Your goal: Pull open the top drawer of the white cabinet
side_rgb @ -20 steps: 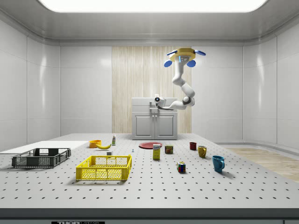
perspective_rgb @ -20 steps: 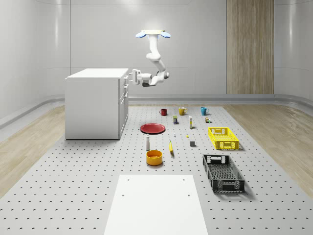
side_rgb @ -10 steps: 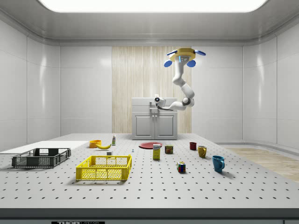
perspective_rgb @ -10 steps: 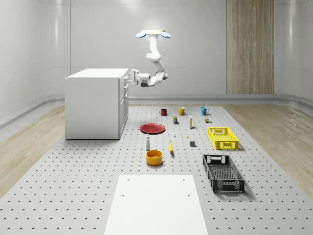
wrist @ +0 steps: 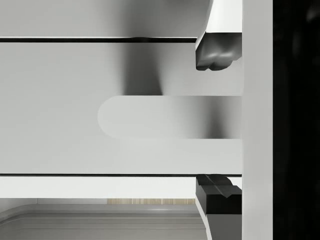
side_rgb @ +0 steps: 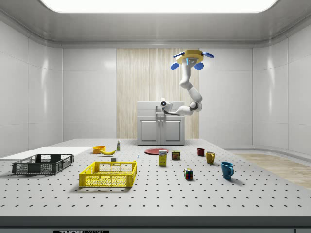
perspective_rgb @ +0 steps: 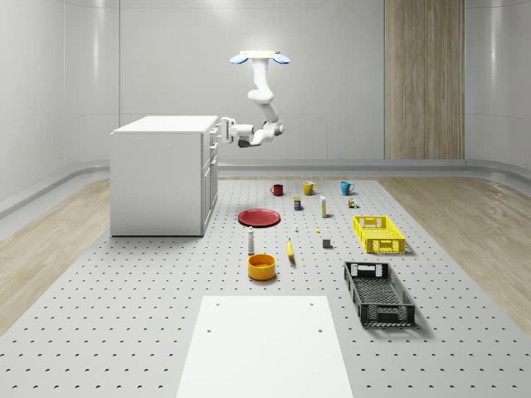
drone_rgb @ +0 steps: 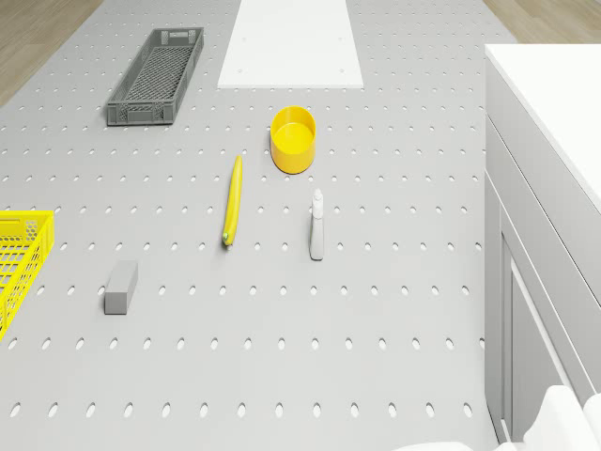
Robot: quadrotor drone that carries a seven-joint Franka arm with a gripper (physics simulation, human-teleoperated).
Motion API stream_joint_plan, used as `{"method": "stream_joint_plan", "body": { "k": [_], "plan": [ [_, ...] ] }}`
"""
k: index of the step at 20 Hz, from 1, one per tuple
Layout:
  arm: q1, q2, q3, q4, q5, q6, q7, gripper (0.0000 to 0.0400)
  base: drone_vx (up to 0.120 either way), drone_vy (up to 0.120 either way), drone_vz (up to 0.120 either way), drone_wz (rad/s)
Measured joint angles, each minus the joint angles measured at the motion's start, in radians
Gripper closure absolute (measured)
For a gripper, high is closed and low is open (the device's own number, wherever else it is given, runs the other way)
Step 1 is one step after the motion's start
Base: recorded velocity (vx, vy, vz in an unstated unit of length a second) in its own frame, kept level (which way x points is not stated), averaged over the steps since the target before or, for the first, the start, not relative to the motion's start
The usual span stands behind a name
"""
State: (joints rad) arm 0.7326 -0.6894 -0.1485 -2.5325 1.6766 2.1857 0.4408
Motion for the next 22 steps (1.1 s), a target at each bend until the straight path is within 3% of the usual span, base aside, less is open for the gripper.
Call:
{"method": "stream_joint_plan", "body": {
  "k": [10, 11, 14, 18, 19, 20, 21, 22],
  "plan": [
    [-0.053, 0.006, 0.039, 0.001, 0.017, -0.029, 0.002, 0.0095, 0.0, 0.0, 0.0, 0.0],
    [-0.058, 0.007, 0.042, 0.001, 0.018, -0.032, 0.003, 0.0111, 0.0, 0.0, 0.0, 0.0],
    [-0.072, 0.008, 0.052, 0.0, 0.022, -0.04, 0.003, 0.0208, 0.0, 0.0, 0.0, 0.0],
    [-0.09, 0.009, 0.065, 0.0, 0.026, -0.05, 0.004, 0.026, 0.0, 0.0, 0.0, 0.0],
    [-0.093, 0.012, 0.065, -0.003, 0.022, -0.052, -0.004, 0.0227, 0.0, 0.0, 0.0, 0.0],
    [-0.087, 0.026, 0.049, -0.015, -0.01, -0.059, -0.088, 0.0093, 0.0, 0.0, 0.0, 0.0],
    [-0.068, 0.027, 0.01, -0.012, -0.136, -0.056, -0.077, 0.0, 0.0, 0.0, 0.0, 0.0],
    [-0.059, 0.042, -0.074, -0.027, -0.186, -0.104, -0.166, 0.0029, 0.0, 0.0, 0.0, 0.0]
  ]
}}
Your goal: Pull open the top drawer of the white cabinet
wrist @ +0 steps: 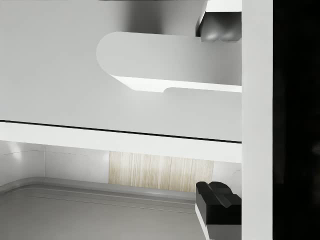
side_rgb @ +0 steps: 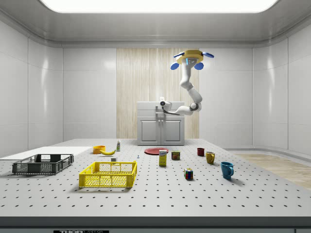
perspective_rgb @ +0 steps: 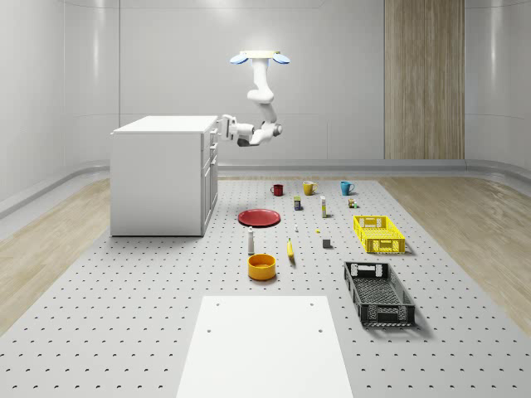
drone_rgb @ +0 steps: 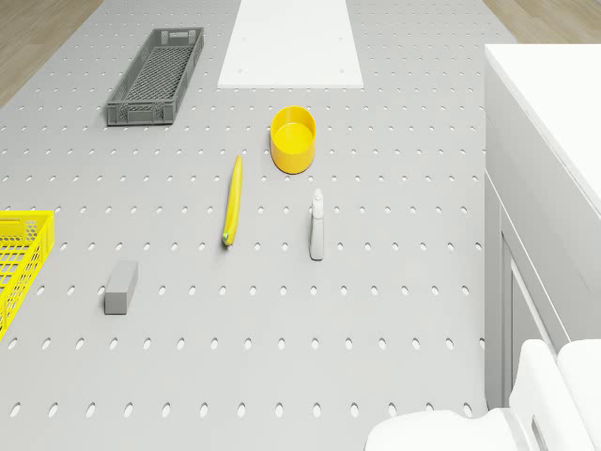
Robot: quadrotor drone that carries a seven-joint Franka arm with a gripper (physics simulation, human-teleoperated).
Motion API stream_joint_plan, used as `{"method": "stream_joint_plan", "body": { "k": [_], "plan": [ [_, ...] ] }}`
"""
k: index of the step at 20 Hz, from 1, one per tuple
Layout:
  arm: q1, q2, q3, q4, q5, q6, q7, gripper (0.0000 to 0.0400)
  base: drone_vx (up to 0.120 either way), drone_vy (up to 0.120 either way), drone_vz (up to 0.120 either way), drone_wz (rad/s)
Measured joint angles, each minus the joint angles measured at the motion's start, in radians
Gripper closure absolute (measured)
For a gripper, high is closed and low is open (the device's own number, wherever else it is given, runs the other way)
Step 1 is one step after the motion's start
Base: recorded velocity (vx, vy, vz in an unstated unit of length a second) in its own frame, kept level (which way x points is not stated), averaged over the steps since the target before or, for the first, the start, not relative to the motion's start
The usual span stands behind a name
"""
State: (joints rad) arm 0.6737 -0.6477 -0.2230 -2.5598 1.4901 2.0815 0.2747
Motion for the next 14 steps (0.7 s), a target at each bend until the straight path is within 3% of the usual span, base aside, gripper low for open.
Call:
{"method": "stream_joint_plan", "body": {
  "k": [1, 3, 5, 8, 11, 12, 13, 14],
  "plan": [
    [0.005, 0.013, -0.054, 0.0, -0.011, -0.031, -0.004, 0.0088, 0.0, 0.0, 0.0, 0.0],
    [0.01, 0.03, -0.042, -0.027, 0.075, -0.023, -0.067, 0.0175, 0.0, 0.0, 0.0, 0.0],
    [0.008, 0.011, -0.011, -0.024, 0.108, -0.007, -0.011, 0.0222, 0.0, 0.0, 0.0, 0.0],
    [0.005, -0.011, 0.031, -0.012, 0.142, 0.018, 0.058, 0.0261, 0.0, 0.0, 0.0, 0.0],
    [0.0, -0.022, 0.068, 0.002, 0.168, 0.037, 0.104, 0.0279, 0.0, 0.0, 0.0, 0.0],
    [-0.006, -0.013, 0.07, -0.006, 0.179, 0.037, 0.046, 0.0223, 0.0, 0.0, 0.0, 0.0],
    [-0.017, 0.011, 0.062, -0.022, 0.127, 0.03, 0.035, 0.0003, 0.0, 0.0, 0.0, 0.0],
    [-0.031, 0.037, 0.044, -0.047, 0.153, -0.017, -0.039, 0.0147, 0.0, 0.0, 0.0, 0.0]
  ]
}}
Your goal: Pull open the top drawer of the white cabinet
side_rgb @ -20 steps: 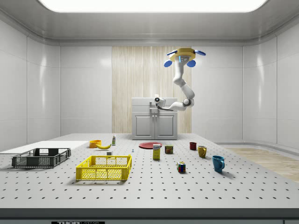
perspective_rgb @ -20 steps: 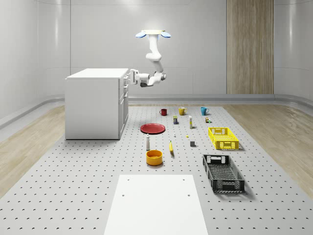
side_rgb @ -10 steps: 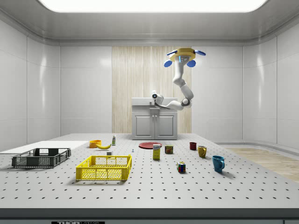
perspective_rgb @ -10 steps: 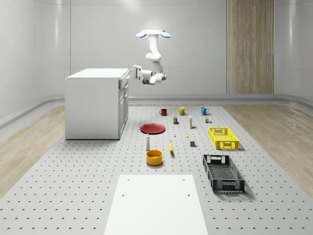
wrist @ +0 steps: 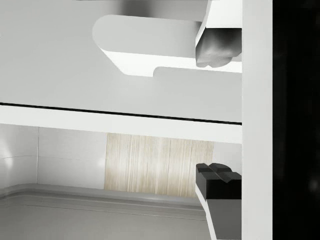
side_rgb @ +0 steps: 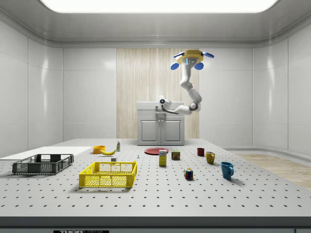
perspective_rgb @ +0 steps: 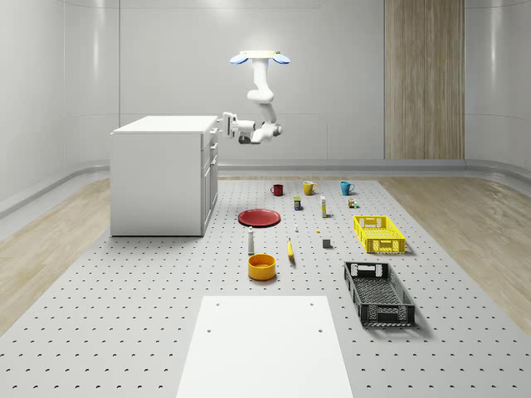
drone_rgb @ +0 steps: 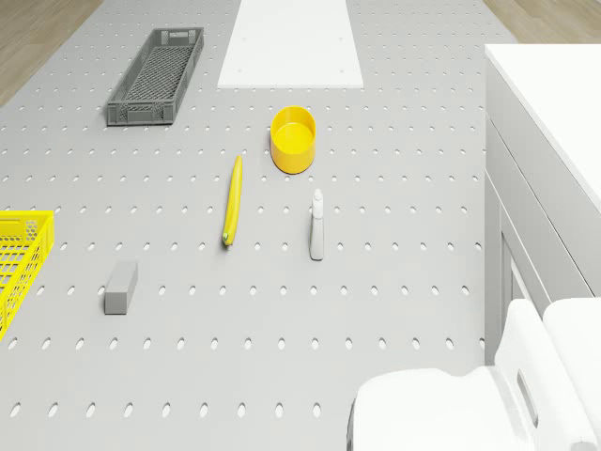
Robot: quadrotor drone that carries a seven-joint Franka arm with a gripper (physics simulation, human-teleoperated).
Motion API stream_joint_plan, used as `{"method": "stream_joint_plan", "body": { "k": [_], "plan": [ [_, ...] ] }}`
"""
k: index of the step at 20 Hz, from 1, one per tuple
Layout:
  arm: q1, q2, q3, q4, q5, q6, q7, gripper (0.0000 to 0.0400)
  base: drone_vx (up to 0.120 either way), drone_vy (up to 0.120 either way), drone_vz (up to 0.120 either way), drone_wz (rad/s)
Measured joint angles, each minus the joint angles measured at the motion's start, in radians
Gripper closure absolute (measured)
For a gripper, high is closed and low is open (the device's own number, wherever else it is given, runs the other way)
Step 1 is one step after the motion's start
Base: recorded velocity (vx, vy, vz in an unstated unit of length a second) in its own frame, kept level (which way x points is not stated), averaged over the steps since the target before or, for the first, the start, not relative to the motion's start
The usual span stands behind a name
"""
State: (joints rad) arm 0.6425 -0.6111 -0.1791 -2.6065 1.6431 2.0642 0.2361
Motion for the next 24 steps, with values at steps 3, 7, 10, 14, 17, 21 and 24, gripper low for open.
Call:
{"method": "stream_joint_plan", "body": {
  "k": [3, 7, 10, 14, 17, 21, 24],
  "plan": [
    [-0.014, -0.021, 0.03, 0.012, 0.026, 0.005, 0.06, 0.0225, 0.0, 0.0, 0.0, 0.0],
    [-0.013, -0.016, 0.056, 0.011, 0.077, 0.017, 0.022, 0.0221, 0.0, 0.0, 0.0, 0.0],
    [-0.032, -0.038, 0.101, 0.032, 0.198, 0.034, 0.09, 0.04, 0.0, 0.0, 0.0, 0.0],
    [0.029, -0.04, 0.121, 0.03, 0.144, 0.156, 0.012, 0.0251, 0.0, 0.12, 0.0, 0.0],
    [0.007, -0.058, 0.122, 0.05, 0.113, 0.119, 0.124, 0.018, 0.0, 0.08, 0.0, 0.0],
    [-0.014, -0.065, 0.119, 0.063, 0.087, 0.086, 0.173, 0.0126, 0.0, 0.0, 0.0, 0.0],
    [-0.027, -0.067, 0.122, 0.068, 0.079, 0.07, 0.191, 0.011, 0.0, 0.0, 0.0, 0.0]
  ]
}}
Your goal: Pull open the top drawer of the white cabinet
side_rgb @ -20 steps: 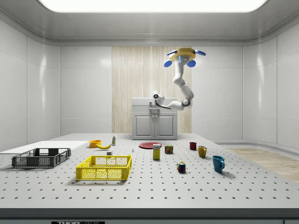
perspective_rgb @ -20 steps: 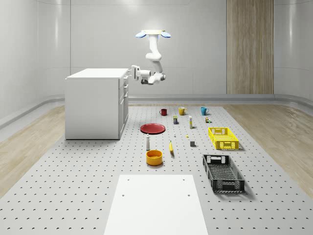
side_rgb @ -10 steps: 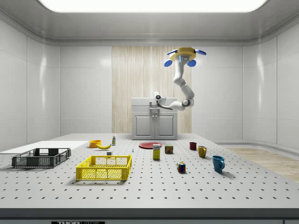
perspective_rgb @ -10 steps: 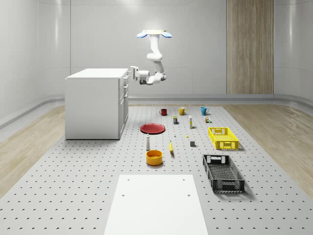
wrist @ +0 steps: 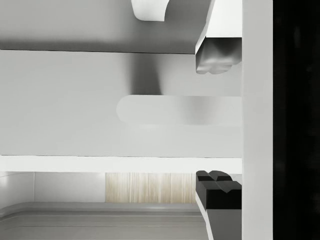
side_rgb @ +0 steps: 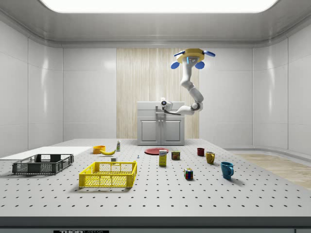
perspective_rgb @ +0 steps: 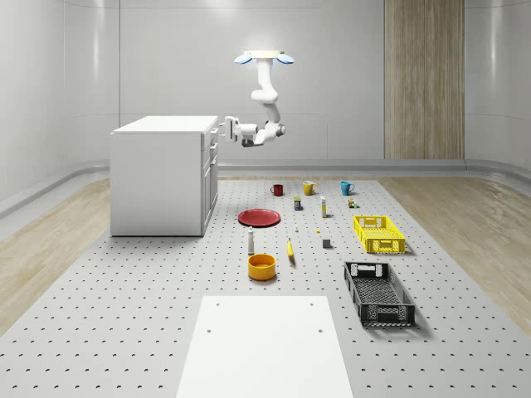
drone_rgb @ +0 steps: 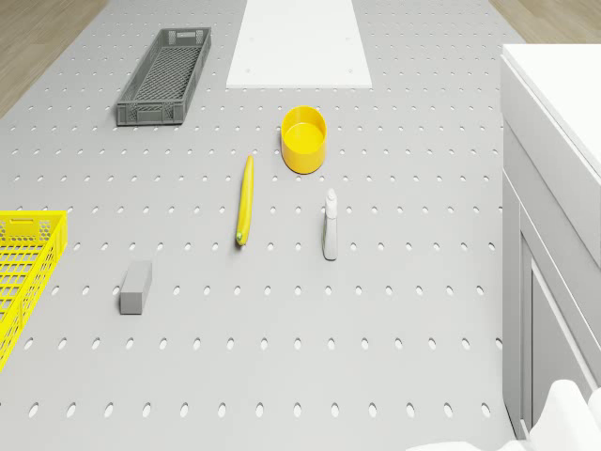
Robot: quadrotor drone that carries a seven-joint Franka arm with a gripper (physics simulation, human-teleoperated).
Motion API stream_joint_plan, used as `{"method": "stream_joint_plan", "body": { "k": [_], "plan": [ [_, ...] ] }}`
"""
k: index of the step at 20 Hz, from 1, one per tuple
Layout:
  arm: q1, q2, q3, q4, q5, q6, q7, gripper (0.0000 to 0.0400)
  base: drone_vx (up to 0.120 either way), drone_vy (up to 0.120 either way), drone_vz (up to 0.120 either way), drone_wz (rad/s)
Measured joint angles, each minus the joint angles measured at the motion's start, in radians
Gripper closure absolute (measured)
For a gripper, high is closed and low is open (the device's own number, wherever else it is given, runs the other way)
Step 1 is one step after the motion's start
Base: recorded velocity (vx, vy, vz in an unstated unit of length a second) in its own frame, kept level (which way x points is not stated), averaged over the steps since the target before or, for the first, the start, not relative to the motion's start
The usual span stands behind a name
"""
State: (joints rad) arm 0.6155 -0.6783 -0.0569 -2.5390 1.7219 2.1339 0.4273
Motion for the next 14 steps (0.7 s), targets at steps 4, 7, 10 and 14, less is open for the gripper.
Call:
{"method": "stream_joint_plan", "body": {
  "k": [4, 7, 10, 14],
  "plan": [
    [-0.015, -0.001, 0.006, 0.003, -0.003, -0.015, 0.013, 0.01, 0.0, -0.05, 0.0, 0.0],
    [-0.026, -0.001, 0.012, 0.004, -0.003, -0.023, 0.017, 0.0098, 0.0, -0.08, 0.0, 0.0],
    [-0.036, 0.0, 0.018, 0.005, -0.002, -0.03, 0.02, 0.0096, 0.0, 0.0, 0.0, 0.0],
    [-0.048, 0.0, 0.026, 0.005, 0.001, -0.038, 0.023, 0.0095, 0.0, -0.11, 0.0, 0.0]
  ]
}}
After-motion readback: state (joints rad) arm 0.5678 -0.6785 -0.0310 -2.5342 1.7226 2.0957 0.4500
